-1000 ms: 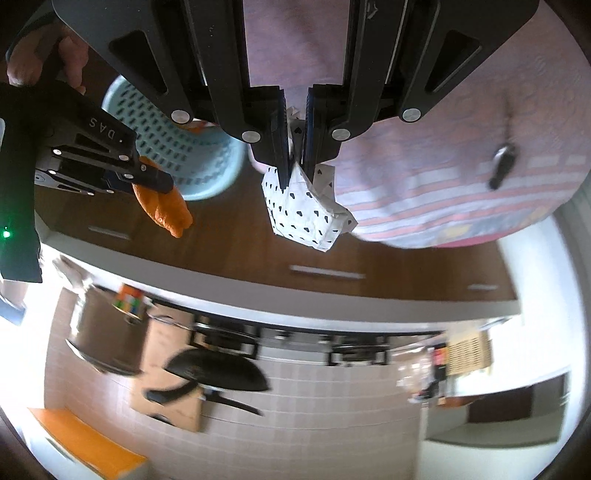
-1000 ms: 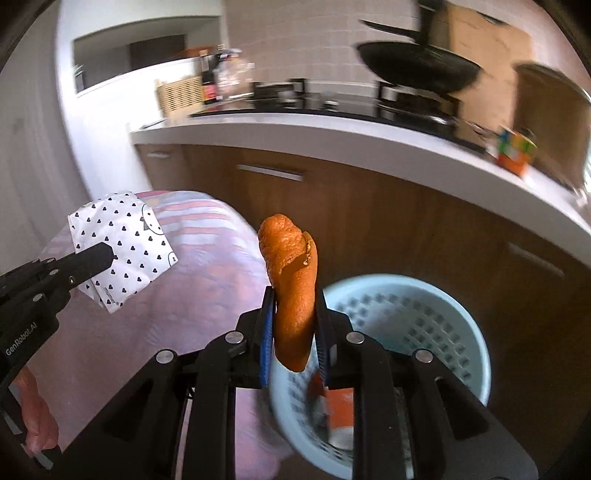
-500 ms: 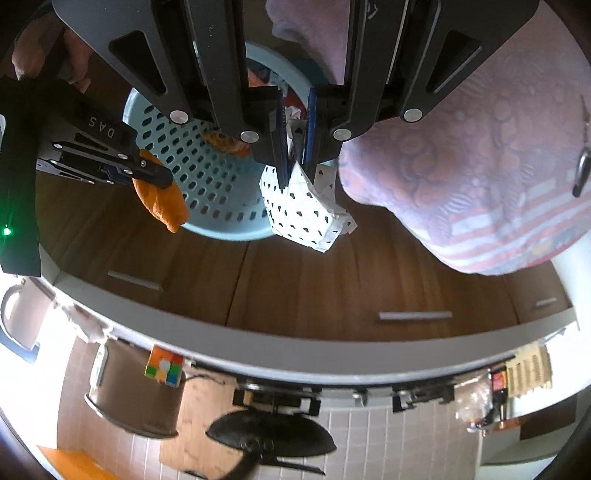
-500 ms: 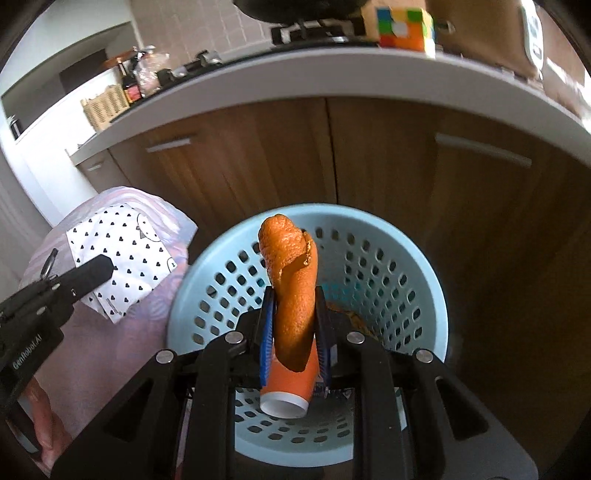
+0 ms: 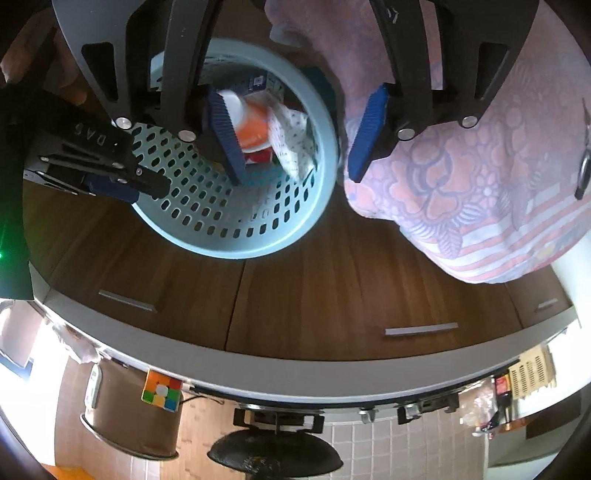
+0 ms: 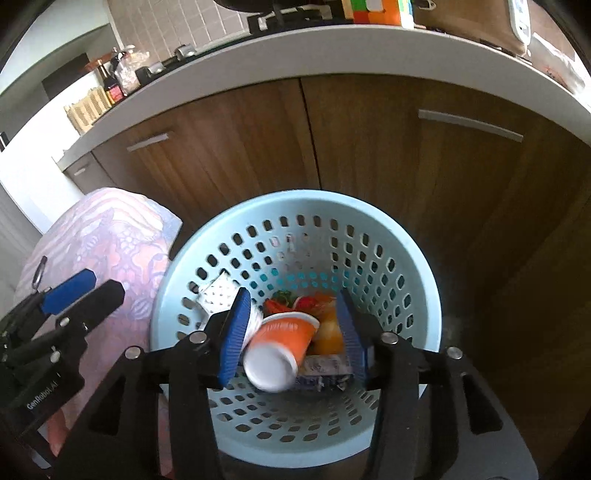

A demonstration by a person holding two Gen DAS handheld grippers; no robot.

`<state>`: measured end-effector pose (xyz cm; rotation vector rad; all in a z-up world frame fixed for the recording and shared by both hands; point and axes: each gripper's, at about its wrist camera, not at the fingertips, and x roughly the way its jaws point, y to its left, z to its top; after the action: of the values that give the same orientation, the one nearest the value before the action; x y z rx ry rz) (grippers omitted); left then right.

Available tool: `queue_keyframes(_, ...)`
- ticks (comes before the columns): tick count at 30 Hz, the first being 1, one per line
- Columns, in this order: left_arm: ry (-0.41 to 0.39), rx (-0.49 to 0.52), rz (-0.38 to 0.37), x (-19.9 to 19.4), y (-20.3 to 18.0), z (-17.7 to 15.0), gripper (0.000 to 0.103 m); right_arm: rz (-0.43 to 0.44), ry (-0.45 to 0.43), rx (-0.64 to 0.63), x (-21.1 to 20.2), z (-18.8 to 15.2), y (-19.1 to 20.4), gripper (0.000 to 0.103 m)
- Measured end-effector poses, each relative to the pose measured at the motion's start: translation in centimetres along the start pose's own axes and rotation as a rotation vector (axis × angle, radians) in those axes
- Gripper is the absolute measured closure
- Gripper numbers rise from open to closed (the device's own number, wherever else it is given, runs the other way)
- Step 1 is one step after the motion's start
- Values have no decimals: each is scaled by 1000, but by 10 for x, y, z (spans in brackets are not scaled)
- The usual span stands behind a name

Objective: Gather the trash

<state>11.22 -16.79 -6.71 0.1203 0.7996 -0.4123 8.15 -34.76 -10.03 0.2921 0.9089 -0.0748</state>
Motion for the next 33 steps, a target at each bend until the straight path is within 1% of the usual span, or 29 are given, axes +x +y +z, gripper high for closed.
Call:
queue_keyframes(5,-61,-34,4,-28,12,-3,33,24,-48,-43,-20,3,21,59)
queue_keyframes(9,-122,-72,9,-57,24,-6,24,58,-102,-88,-45,2,49,57)
queue_keyframes(12,-173,-83,26,-81,31,-8,22,72,-139,-128,-62,-3,68,56)
queue_keyframes(13,-194,-78,45,-92,33,-11,20,77,-157,-144,-69,-5,77,55)
queue_keyframes(15,-227,-64,99,-108,37,-15,18,93,-186,-166,-81,-10,91,49)
queue_keyframes(17,-253,-58,152,-122,41,-20,18,108,-207,-181,-89,-14,102,49)
queue_keyframes(21,-271,-84,206,-143,55,-32,17,109,-250,-210,-102,-23,123,48)
queue_keyframes(24,-288,-99,259,-157,66,-45,17,116,-268,-227,-106,-30,132,48)
queue_keyframes(27,-302,-106,299,-168,74,-55,17,100,-285,-247,-108,-37,140,48)
queue_keyframes(33,-309,-110,348,-175,79,-72,15,84,-330,-252,-119,-45,147,48)
